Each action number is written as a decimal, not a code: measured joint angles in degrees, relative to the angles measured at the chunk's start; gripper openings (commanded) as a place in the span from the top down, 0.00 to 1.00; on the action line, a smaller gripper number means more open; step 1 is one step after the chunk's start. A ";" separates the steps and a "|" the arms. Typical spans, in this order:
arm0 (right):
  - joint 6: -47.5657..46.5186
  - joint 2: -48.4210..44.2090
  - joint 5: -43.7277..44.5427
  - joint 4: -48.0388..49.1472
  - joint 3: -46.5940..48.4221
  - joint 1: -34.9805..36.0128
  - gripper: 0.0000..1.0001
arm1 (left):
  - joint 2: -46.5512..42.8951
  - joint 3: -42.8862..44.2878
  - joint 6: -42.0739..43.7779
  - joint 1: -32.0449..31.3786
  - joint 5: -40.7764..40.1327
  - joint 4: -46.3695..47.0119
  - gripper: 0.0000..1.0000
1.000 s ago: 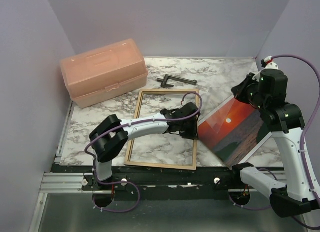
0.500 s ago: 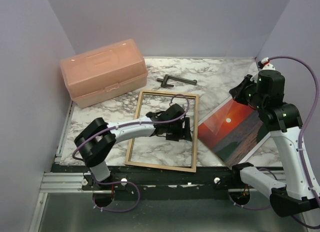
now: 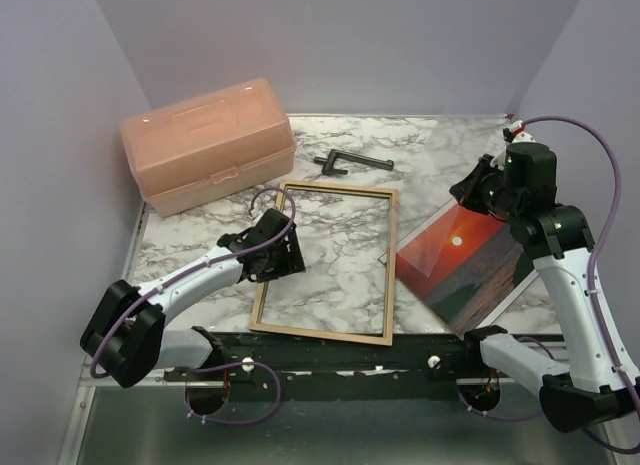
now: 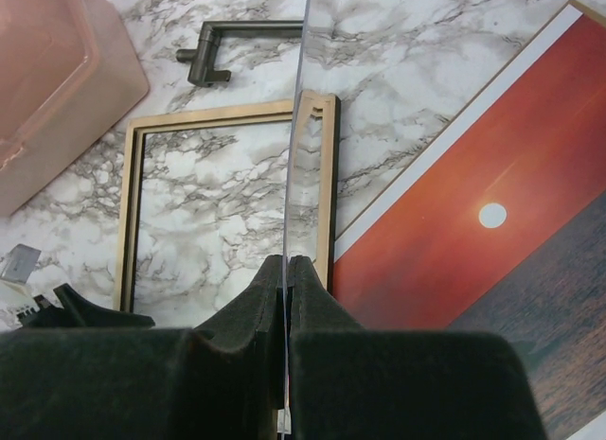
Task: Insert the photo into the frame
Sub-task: Adjust the photo frame at the center of the board.
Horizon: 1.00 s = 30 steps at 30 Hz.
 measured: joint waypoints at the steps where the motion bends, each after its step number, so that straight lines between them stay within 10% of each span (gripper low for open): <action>1: 0.02 0.07 -0.44 0.28 -0.17 0.00 0.99 | -1.18 0.04 0.04 0.09 -2.23 -1.70 0.29; 14: 0.26 0.81 -3.93 1.88 -1.62 0.00 0.99 | 1.22 1.51 -0.28 0.42 -18.82 -18.23 0.36; 30: 1.03 0.87 -12.63 4.50 -3.89 0.00 0.99 | -1.05 -3.10 0.66 -1.07 -13.03 -14.53 0.94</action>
